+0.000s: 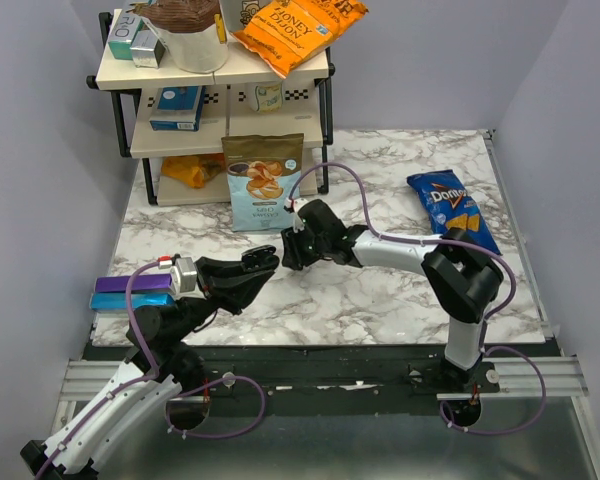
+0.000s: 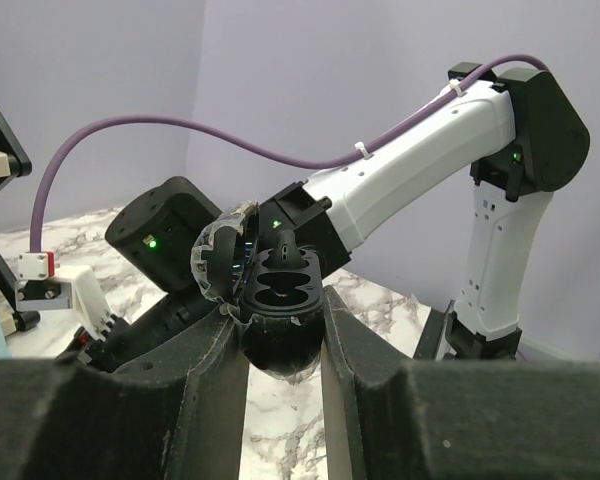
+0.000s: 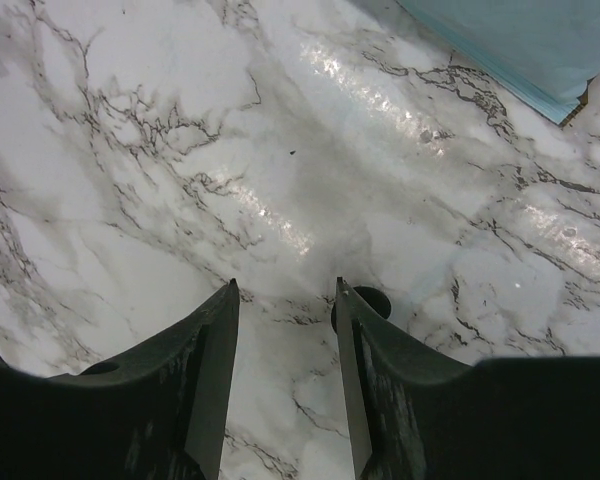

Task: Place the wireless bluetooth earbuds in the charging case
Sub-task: Adjust the earbud at the center of the board.

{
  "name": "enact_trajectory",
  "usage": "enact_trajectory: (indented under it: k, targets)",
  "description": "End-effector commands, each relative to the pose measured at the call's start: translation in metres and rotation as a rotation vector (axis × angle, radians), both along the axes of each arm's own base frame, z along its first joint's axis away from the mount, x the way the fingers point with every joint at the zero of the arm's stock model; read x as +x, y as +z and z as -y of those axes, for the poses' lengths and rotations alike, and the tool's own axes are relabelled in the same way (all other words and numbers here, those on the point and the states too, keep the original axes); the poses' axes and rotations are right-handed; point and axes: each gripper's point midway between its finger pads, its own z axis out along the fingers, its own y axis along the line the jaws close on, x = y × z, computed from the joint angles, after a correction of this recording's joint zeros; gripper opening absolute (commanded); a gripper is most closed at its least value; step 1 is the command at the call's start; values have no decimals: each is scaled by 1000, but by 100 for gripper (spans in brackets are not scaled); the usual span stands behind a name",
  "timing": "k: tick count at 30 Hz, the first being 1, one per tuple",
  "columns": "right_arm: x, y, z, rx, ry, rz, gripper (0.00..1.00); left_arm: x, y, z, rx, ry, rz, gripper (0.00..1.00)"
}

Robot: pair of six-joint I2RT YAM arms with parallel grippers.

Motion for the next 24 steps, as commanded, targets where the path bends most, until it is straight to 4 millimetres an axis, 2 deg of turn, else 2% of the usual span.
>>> enact_trajectory:
  k: [1,8,19,24]
  targets:
    - [-6,-18,-5,-18,9,-47,52,-6,2,2,-11,-27,10,0]
    - [-5,-35,10,-82,-43,-60,52,-5,2,1,-11,-27,7,0]
    - [-4,-42,32,-154,-99,-36,52,-5,1,2,-12,-27,6,0]
    - [-2,-39,40,-170,-125,-14,52,-5,1,3,-10,-29,5,0]
